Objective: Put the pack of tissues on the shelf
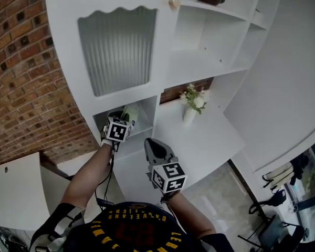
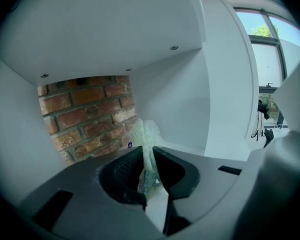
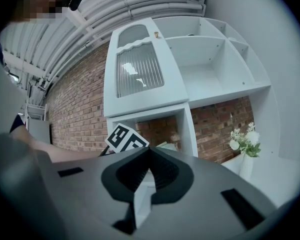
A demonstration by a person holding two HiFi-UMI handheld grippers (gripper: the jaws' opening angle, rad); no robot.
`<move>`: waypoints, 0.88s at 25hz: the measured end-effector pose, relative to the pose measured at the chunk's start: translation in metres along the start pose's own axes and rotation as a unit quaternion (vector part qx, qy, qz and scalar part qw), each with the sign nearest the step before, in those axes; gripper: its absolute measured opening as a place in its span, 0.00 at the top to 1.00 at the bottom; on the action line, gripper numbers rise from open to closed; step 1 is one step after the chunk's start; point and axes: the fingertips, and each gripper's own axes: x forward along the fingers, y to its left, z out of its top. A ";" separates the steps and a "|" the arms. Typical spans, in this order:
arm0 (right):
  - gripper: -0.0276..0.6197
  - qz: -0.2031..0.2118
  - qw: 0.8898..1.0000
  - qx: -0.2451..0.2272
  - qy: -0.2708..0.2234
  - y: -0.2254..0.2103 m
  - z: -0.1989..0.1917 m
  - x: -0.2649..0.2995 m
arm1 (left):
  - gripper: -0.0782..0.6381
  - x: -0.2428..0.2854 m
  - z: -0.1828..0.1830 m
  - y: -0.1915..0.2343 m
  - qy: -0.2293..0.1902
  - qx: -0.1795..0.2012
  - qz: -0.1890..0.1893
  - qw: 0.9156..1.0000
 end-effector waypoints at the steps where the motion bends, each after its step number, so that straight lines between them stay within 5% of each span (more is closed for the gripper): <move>1: 0.95 -0.001 1.000 0.000 0.001 -0.001 0.000 -0.001 | 0.84 0.003 -0.001 0.002 0.005 -0.001 0.006 1.000; 4: 0.95 -0.006 1.000 0.003 0.005 -0.005 -0.004 -0.006 | 0.81 0.007 -0.001 0.005 0.002 -0.006 0.014 1.000; 10: 0.95 -0.007 1.000 0.011 0.012 -0.008 -0.011 -0.009 | 0.59 -0.008 0.022 -0.001 -0.050 0.005 0.013 0.999; 22: 0.95 0.017 0.999 0.026 0.035 0.001 -0.031 -0.002 | 0.59 -0.109 0.035 -0.042 -0.170 0.014 -0.010 0.985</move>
